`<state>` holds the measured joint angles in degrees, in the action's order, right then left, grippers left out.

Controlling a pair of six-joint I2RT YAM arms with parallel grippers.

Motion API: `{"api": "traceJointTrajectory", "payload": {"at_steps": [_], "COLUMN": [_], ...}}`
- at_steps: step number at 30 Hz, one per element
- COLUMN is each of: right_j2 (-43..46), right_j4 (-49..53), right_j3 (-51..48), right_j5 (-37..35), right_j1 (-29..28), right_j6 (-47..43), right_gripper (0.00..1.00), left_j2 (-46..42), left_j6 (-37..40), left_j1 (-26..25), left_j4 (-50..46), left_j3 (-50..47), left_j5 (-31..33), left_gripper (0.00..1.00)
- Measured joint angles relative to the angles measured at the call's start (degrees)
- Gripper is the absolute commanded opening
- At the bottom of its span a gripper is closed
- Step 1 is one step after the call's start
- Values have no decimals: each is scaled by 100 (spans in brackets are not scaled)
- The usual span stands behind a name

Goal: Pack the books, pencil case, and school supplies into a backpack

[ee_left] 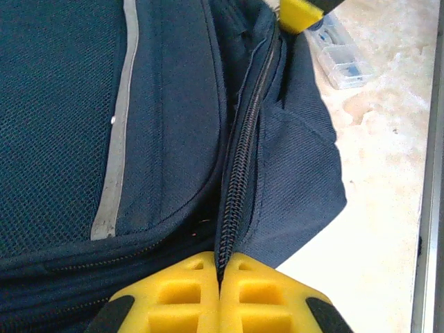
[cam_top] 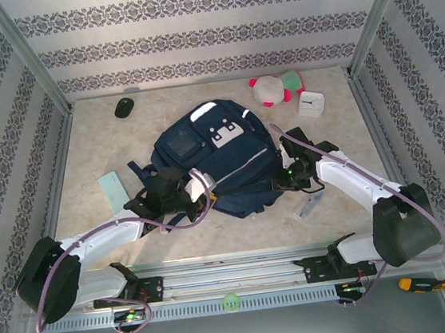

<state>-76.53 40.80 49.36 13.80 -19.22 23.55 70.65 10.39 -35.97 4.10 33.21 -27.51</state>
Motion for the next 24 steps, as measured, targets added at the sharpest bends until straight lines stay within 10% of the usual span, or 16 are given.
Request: {"api": "traceJointTrajectory", "payload": {"at_steps": [7,24], "right_j2": [439,-798], "right_j4": [7,-890], "right_j3": [-114,190], "right_j5": [402,1228], "right_j1": [284,479], "right_j6": [-168,-83], "right_gripper": [47,44], "left_j2": [-227,-295], "left_j6": [-603,-4734], "left_j1": [111,251], "left_j4": [-142,-754], "left_j3": [2,302], "left_j5": [173,2780], "left_gripper": [56,53]}}
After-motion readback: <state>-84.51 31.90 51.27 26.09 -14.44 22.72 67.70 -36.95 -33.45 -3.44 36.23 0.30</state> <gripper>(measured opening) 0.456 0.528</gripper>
